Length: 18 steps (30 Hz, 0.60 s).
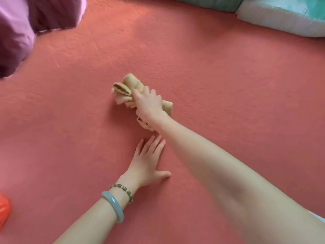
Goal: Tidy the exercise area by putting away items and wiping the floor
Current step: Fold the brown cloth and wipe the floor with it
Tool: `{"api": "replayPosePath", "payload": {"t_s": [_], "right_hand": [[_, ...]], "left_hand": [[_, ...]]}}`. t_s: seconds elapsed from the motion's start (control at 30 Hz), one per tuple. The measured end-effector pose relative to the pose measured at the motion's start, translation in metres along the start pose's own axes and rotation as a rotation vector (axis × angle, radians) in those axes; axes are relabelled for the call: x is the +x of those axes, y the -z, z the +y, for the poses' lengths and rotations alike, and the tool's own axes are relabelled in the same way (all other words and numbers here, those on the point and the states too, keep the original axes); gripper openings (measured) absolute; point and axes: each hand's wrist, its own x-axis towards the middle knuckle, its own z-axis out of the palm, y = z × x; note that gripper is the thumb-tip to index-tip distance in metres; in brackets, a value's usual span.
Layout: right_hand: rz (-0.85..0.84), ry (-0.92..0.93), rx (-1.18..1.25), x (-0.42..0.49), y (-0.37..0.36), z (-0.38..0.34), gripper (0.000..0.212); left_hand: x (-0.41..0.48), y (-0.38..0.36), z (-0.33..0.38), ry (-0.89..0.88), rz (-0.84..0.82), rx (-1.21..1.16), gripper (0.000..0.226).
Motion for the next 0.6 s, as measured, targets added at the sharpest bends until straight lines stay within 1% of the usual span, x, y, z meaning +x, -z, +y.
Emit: {"api": "replayPosePath", "payload": {"t_s": [0.07,0.13,0.2,0.23,0.27,0.33,0.43,0.53,0.6], "right_hand": [[-0.073,0.208,-0.018,-0.005,-0.011,-0.038,0.046],[-0.115,0.370,-0.049,-0.010,-0.020,-0.053,0.044],[-0.076,0.458,-0.063,-0.011,-0.023,-0.047,0.046],[-0.045,0.445,-0.047,-0.008,-0.022,-0.037,0.047],[-0.015,0.395,-0.024,-0.002,-0.019,-0.021,0.049],[0.024,0.222,0.036,0.012,-0.009,0.020,0.048],[0.065,-0.045,0.137,0.029,0.018,0.105,0.042],[0.092,-0.266,0.128,0.026,0.049,0.193,0.039],[0.115,-0.427,0.082,0.014,0.065,0.252,0.040]], "left_hand": [[-0.002,0.003,-0.008,-0.015,0.018,-0.054,0.097],[-0.006,0.007,-0.015,0.006,0.004,-0.033,0.088],[-0.010,0.011,-0.019,0.022,0.013,0.018,0.087],[-0.012,0.015,-0.019,0.015,0.015,0.063,0.088],[-0.011,0.019,-0.018,0.001,0.020,0.115,0.089],[-0.009,0.024,-0.020,-0.039,0.023,0.189,0.093],[0.002,0.036,-0.021,-0.035,-0.003,0.246,0.095],[0.020,0.047,-0.022,-0.006,-0.036,0.282,0.097],[0.037,0.052,-0.019,0.053,-0.106,0.287,0.097]]}}
